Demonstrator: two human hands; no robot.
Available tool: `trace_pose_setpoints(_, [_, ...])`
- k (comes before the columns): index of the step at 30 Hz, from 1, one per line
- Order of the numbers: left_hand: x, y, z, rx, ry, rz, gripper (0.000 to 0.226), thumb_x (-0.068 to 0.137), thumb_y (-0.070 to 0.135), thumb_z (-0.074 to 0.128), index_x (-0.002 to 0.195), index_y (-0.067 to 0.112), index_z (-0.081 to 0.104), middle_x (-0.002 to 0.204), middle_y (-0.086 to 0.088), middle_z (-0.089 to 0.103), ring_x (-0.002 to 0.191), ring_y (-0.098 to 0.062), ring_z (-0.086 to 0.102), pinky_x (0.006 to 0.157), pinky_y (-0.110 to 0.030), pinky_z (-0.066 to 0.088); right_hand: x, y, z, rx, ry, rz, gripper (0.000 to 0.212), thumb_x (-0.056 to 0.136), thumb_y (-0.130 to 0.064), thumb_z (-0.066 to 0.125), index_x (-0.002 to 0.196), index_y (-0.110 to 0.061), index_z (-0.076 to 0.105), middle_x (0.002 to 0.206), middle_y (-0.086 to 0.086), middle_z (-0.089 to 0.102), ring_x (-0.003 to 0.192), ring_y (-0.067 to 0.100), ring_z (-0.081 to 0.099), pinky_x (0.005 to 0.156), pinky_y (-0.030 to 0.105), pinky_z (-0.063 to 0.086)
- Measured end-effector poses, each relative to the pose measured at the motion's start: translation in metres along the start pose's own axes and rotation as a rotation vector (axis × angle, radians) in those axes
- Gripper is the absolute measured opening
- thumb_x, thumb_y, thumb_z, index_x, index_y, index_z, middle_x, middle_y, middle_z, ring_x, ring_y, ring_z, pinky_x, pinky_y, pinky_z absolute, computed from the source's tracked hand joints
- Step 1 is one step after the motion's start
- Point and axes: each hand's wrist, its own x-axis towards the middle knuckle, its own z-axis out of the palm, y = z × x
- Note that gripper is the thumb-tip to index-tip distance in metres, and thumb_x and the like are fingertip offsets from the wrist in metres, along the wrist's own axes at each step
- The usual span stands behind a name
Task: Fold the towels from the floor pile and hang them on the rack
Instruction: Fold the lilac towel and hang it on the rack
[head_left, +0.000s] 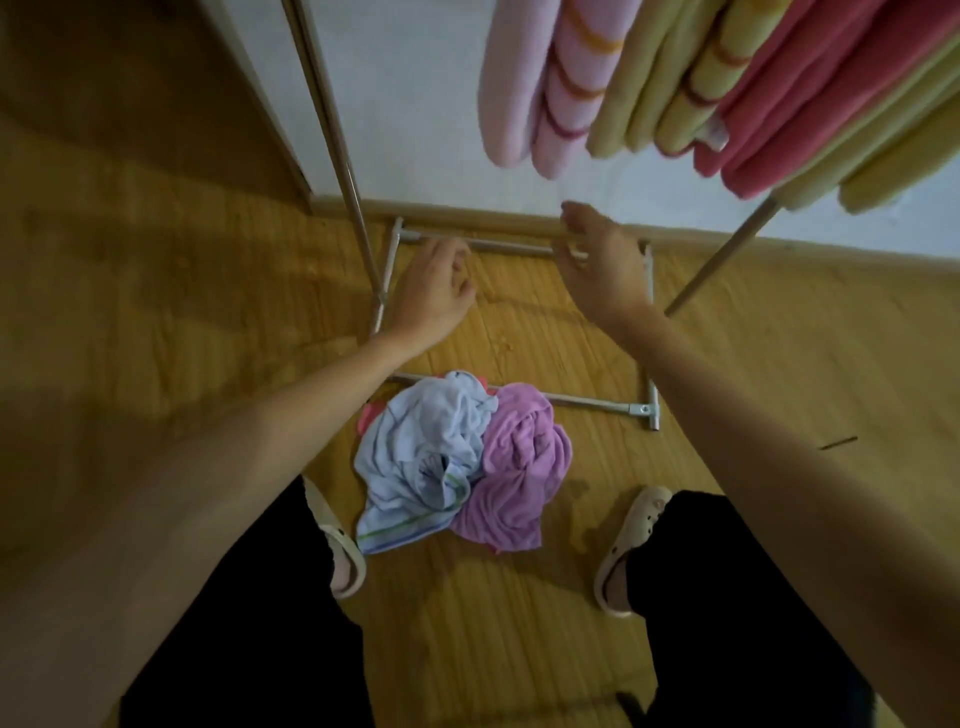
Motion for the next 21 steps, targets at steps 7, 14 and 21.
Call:
trace_pose_setpoints(7, [-0.1,-0.076,0.084,0.155,-0.414,-0.204,0.036,0.083,0.005,0.059,0.118,-0.001,0.054,0.116,-0.021,0.053,0.109,-0.036,0.053,0.091,-0.04,0.041,-0.111,0.116,0.097,-0.086,-0.469,0.289,0.055,0.09,-0.007,0.057,0.139,0.005,0.036,0.139,0.025,0.042,0.126,0.039,0.044,0.101,0.041,0.035])
trace_pose_setpoints(14, [-0.195,-0.116,0.164,0.139,-0.682,-0.304,0.03,0.081,0.004,0.059,0.11,-0.001,0.057,0.109,-0.02,0.057,0.107,-0.036,0.054,0.088,-0.041,0.042,-0.216,0.171,0.184,-0.046,-0.736,0.401,0.048,0.086,0.0,0.054,0.132,0.005,0.043,0.131,0.022,0.049,0.118,0.037,0.049,0.089,0.04,0.042])
trace_pose_setpoints(21, [-0.204,-0.127,0.231,0.104,-0.732,-0.253,0.029,0.082,0.003,0.058,0.111,0.0,0.056,0.111,-0.017,0.055,0.105,-0.033,0.055,0.086,-0.04,0.045,-0.239,0.214,0.231,-0.053,-0.793,0.456,0.056,0.084,0.006,0.053,0.137,0.007,0.035,0.129,0.026,0.047,0.113,0.041,0.049,0.088,0.046,0.044])
